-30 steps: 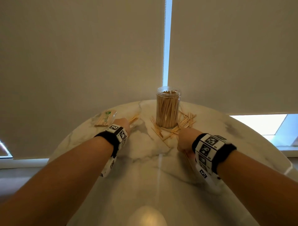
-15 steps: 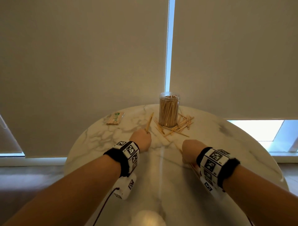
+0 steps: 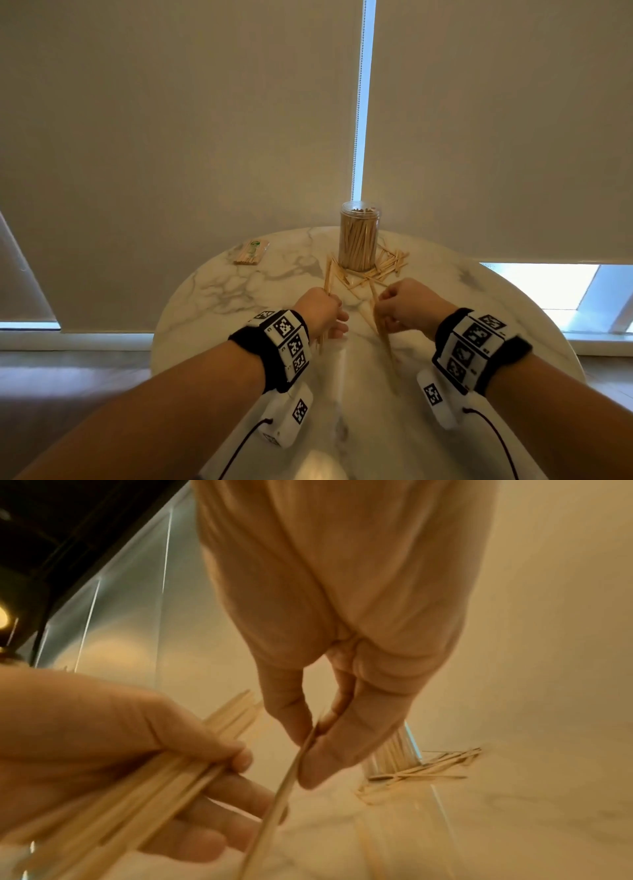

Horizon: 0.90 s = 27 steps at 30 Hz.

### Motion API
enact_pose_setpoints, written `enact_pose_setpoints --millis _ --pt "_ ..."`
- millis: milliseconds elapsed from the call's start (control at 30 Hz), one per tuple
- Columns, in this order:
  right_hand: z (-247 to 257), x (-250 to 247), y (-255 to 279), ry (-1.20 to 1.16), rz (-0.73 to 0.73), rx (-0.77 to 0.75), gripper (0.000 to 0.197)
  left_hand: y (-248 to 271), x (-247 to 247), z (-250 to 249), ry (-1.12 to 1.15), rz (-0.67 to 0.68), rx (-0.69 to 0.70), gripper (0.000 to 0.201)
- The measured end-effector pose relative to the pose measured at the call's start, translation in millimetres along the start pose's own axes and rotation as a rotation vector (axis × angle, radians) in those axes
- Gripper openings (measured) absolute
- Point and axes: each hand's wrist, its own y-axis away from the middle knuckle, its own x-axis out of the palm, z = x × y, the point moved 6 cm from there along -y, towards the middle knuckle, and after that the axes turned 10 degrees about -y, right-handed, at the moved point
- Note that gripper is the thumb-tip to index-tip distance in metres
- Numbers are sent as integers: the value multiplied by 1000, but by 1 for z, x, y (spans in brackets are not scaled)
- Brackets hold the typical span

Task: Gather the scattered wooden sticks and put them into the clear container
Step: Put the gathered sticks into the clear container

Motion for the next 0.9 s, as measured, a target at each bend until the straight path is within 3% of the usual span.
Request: enact_pose_setpoints --millis 100,200,333,400,467,533,600,800,900 --pt "20 6 1 -221 -27 -127 8 4 6 -9 18 -25 99 25" --pt "34 9 2 -275 -71 -255 18 11 14 -22 118 -15 177 29" --pt "42 9 2 -178 -112 -348 20 5 2 -18 104 -200 153 28" --pt "32 10 -2 -118 -116 -269 28 0 -7 -15 88 -275 136 31" --pt "14 14 -7 98 -94 -130 34 0 -17 -14 121 -325 137 41" --pt "-7 18 -11 454 -39 17 38 -1 -23 -15 170 -311 155 46" --pt "-19 18 -12 615 5 109 35 -1 -24 -14 203 -252 155 40" --pt "-19 22 0 607 108 196 14 6 -21 -15 275 -112 150 32" --pt "-11 18 -5 417 47 65 15 4 -19 -11 330 -95 129 29"
